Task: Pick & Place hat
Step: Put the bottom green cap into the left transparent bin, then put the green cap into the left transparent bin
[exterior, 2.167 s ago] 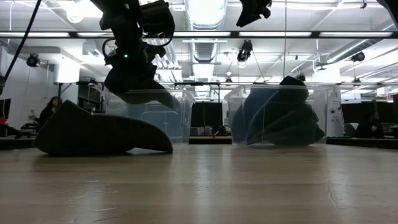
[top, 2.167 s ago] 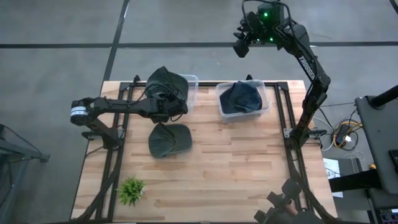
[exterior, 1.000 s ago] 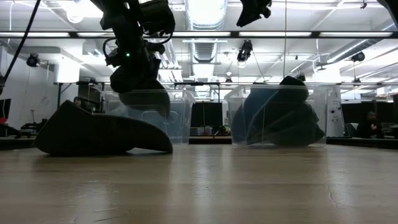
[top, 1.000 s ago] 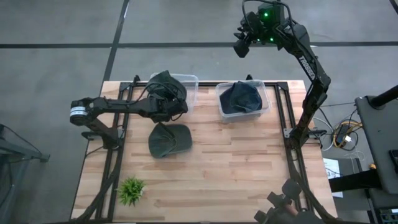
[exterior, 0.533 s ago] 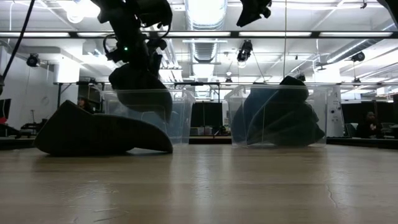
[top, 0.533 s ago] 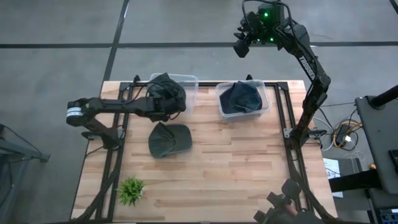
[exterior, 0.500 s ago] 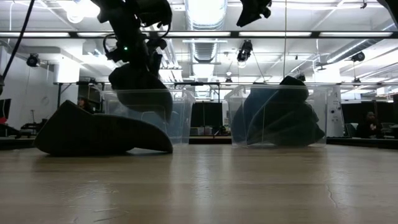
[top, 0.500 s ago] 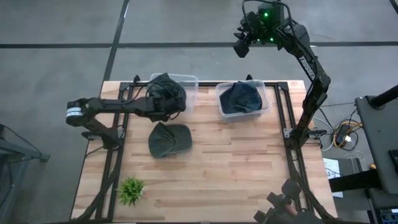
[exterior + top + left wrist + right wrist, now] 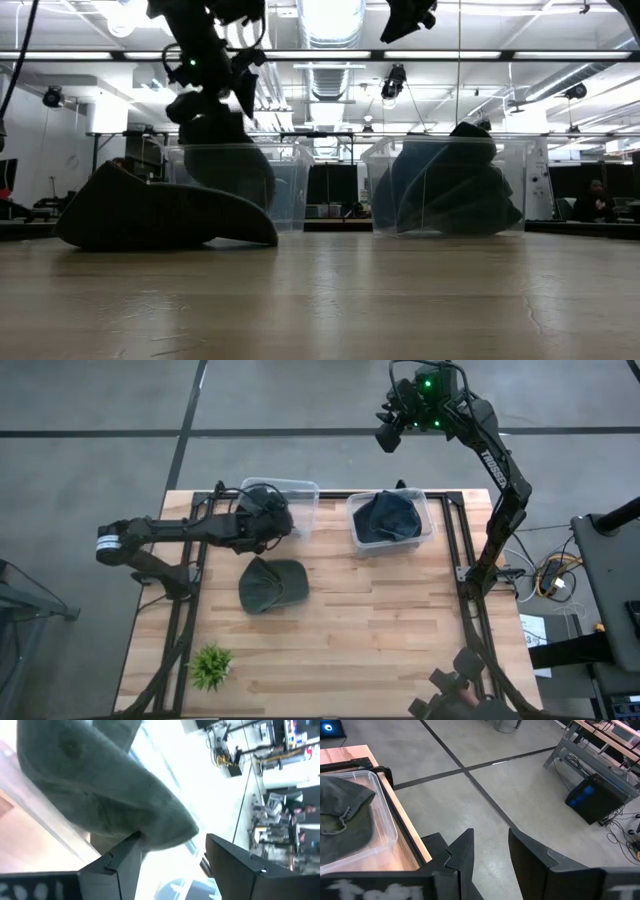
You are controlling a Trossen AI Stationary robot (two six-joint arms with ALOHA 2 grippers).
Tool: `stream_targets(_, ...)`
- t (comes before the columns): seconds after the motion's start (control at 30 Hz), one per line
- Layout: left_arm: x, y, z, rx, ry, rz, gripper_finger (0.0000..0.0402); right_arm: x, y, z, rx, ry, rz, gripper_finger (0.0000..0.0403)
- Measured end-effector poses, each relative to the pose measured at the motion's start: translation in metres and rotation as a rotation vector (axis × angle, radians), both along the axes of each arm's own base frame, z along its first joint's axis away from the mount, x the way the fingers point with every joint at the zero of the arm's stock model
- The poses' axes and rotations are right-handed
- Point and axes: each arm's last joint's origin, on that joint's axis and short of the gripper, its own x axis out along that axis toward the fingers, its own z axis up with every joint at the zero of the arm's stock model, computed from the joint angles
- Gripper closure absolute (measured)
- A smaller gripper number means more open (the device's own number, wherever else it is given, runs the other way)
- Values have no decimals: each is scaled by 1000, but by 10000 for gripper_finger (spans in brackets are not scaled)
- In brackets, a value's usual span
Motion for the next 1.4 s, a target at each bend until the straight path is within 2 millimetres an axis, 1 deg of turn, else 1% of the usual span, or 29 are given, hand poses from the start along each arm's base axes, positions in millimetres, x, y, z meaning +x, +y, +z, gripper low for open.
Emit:
stream_targets(0.13, -13, -3, 13, 11, 18, -56, 190, 0, 0, 0, 0, 0, 0, 287)
stream_targets(0.27, -26, -5, 26, 41, 4, -65, 190, 0, 0, 0, 0, 0, 0, 287)
stream_targets(0.4, -33, -3, 42, 92, 21, -99, 190, 0, 0, 0, -1, -3, -1, 287)
stream_targets(0.5, -30, 3, 47, 113, 54, -128, 190, 0, 0, 1, -7, -11, -1, 287)
stream_targets(0.57, -24, 8, 45, 99, 74, -180, 190, 0, 0, 1, -8, -12, -1, 287)
stream_targets(0.63, -14, 11, 42, 107, 98, -263, 190, 0, 0, 1, -6, -10, -1, 287)
stream_targets(0.7, -3, 8, 43, 138, 119, -388, 190, 0, 0, 1, -7, -7, 0, 287)
stream_targets(0.77, 6, -1, 45, 164, 113, -516, 190, 0, 0, 1, -7, -7, 0, 287)
stream_targets(0.87, 15, -23, 53, 193, 78, -620, 190, 0, 0, 1, -6, -6, 0, 287)
stream_targets(0.93, 17, -42, 59, 215, 61, -659, 190, 0, 0, 1, -5, -5, 0, 287)
stream_targets(1.07, 19, -79, 68, 234, -2, -673, 190, 0, 0, 0, 1, 1, 0, 287)
stream_targets(1.13, 19, -95, 67, 229, -20, -665, 190, 0, 0, 0, 2, 1, -1, 287)
stream_targets(1.23, 20, -113, 62, 198, -52, -658, 190, -1, 0, -1, 9, 9, 0, 287)
stream_targets(1.3, 20, -122, 58, 180, -48, -668, 190, -1, 1, -2, 15, 17, 0, 287)
stream_targets(1.4, 18, -128, 52, 167, 16, -695, 190, -1, 1, -2, 16, 22, 2, 287)
